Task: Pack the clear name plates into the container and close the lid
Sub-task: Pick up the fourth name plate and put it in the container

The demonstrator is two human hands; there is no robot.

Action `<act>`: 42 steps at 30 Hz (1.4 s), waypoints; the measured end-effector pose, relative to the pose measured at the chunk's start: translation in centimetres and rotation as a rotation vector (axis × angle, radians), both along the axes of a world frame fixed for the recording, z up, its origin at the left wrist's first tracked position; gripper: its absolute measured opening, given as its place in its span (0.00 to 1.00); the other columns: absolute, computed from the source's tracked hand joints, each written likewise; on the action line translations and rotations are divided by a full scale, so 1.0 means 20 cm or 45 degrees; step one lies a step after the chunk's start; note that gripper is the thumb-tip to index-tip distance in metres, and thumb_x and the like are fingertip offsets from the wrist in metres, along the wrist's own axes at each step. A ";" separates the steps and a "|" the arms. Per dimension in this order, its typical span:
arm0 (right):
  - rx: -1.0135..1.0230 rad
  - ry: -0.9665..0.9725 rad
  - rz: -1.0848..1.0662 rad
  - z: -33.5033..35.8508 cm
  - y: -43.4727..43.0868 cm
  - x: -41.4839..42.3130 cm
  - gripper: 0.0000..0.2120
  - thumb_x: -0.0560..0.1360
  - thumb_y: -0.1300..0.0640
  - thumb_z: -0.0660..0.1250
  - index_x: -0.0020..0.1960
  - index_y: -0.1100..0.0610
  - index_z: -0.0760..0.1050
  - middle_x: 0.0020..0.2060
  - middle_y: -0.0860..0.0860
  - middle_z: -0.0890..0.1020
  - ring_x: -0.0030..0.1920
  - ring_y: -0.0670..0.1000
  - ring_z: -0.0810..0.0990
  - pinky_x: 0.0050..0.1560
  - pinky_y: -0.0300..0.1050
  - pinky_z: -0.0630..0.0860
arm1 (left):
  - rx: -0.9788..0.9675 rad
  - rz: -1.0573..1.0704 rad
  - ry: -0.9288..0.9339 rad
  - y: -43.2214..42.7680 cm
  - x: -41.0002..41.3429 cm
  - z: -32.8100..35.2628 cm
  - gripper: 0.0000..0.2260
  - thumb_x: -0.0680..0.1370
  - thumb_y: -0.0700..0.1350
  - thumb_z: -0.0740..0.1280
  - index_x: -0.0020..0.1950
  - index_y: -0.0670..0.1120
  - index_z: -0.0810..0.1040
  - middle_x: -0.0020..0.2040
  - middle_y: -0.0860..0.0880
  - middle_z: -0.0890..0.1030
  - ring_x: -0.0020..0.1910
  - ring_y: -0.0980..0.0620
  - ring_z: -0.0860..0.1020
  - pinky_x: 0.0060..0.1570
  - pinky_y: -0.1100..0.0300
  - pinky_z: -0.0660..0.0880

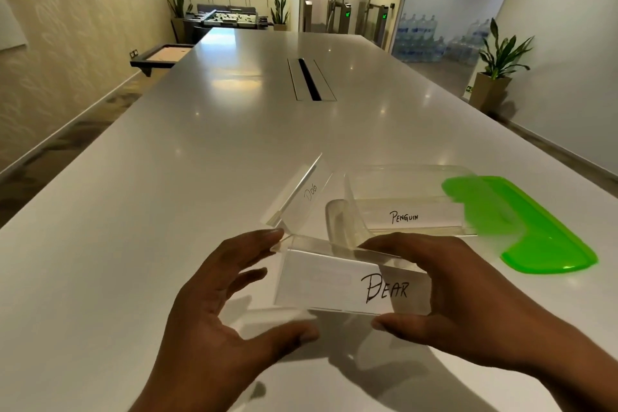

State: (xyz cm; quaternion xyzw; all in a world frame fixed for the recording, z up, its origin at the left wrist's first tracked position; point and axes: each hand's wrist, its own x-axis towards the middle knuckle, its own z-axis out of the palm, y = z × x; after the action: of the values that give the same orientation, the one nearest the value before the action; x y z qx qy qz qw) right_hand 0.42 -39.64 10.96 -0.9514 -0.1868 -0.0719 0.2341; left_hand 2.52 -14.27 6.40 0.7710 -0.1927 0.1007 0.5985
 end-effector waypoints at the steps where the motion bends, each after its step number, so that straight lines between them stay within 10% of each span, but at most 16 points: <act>1: 0.001 -0.003 -0.008 0.01 -0.01 0.00 0.31 0.62 0.38 0.75 0.63 0.36 0.68 0.56 0.32 0.78 0.56 0.36 0.76 0.54 0.44 0.76 | 0.046 -0.007 -0.033 0.01 0.01 -0.01 0.36 0.56 0.65 0.76 0.63 0.62 0.74 0.62 0.59 0.79 0.61 0.56 0.78 0.55 0.64 0.76; 7: 0.032 -0.058 -0.056 0.12 -0.08 0.06 0.28 0.58 0.41 0.79 0.56 0.43 0.76 0.48 0.34 0.81 0.49 0.36 0.80 0.47 0.38 0.76 | 0.498 0.142 0.021 0.07 0.13 -0.16 0.37 0.63 0.77 0.59 0.70 0.67 0.62 0.68 0.72 0.65 0.63 0.75 0.66 0.54 0.77 0.67; 10: 0.030 -0.053 -0.095 0.17 -0.13 0.10 0.26 0.56 0.43 0.81 0.51 0.43 0.77 0.45 0.35 0.82 0.46 0.37 0.80 0.43 0.36 0.77 | 0.870 0.274 0.012 0.09 0.18 -0.31 0.42 0.64 0.78 0.54 0.74 0.61 0.59 0.75 0.64 0.61 0.74 0.62 0.60 0.71 0.57 0.63; 15: -0.038 0.006 -0.171 0.23 -0.22 0.21 0.27 0.54 0.41 0.79 0.50 0.43 0.75 0.46 0.38 0.82 0.46 0.42 0.81 0.42 0.46 0.82 | 1.211 0.292 0.113 0.12 0.20 -0.43 0.50 0.61 0.81 0.35 0.77 0.57 0.52 0.79 0.57 0.48 0.78 0.57 0.45 0.76 0.55 0.45; 30: -0.356 0.161 -0.317 0.17 -0.51 0.56 0.27 0.54 0.51 0.84 0.48 0.47 0.75 0.47 0.44 0.83 0.42 0.38 0.78 0.39 0.33 0.72 | 1.256 0.312 0.112 0.11 0.21 -0.44 0.49 0.62 0.79 0.35 0.77 0.56 0.54 0.79 0.57 0.49 0.78 0.57 0.46 0.75 0.56 0.43; 42: -0.499 0.214 -0.310 0.09 -0.53 0.60 0.27 0.55 0.48 0.83 0.48 0.44 0.74 0.48 0.44 0.83 0.45 0.46 0.79 0.48 0.49 0.78 | 1.183 0.316 0.101 0.11 0.22 -0.46 0.48 0.63 0.80 0.40 0.76 0.55 0.59 0.79 0.56 0.54 0.78 0.56 0.50 0.76 0.53 0.47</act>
State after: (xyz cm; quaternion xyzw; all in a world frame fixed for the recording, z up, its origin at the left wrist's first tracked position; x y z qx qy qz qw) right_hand 12.42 -50.32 12.71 -0.9968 -0.0609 0.0175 0.0495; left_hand 6.90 -12.10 -2.86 0.9773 -0.1009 0.0452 0.1809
